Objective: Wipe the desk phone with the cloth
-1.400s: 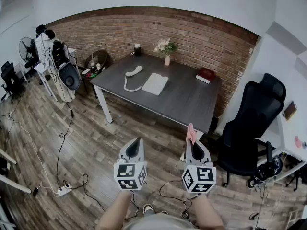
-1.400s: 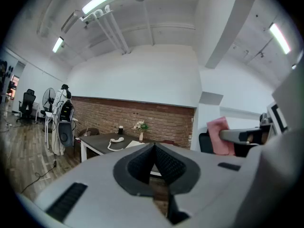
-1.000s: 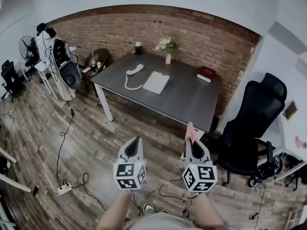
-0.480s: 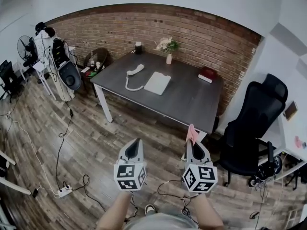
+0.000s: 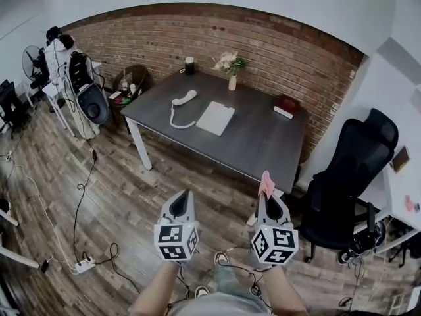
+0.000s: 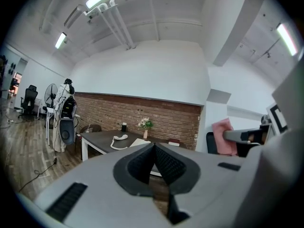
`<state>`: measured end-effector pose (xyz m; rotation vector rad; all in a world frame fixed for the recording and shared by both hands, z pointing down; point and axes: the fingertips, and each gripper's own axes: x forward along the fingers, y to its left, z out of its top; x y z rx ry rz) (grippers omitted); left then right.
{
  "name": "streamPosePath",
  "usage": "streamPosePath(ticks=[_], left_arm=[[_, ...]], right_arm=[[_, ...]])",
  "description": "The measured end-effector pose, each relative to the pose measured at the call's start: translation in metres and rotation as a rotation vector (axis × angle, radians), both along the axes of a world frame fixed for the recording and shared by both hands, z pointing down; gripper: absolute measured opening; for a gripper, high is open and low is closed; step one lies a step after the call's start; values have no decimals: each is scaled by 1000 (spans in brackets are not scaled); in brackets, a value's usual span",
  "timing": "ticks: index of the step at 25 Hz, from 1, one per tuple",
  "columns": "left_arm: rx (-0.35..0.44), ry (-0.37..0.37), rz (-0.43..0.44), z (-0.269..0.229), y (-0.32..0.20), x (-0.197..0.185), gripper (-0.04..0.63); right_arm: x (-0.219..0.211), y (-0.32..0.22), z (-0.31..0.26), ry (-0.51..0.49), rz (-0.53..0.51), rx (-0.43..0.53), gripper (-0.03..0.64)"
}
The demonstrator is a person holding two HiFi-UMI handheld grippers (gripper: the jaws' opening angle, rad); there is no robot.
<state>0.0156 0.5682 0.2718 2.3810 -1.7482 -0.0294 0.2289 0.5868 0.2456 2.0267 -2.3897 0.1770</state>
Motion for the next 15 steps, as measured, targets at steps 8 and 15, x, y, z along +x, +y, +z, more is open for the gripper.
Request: streamPosePath(ticks=[8,15], left_arm=[[13,-14,-39,-12,-71,11,3],[20,-20,-79,-19,-137,25,3]], right_arm=[[14,-77,-8,2,-32,10,21],[31,-150,-14,1,-73,15,21]])
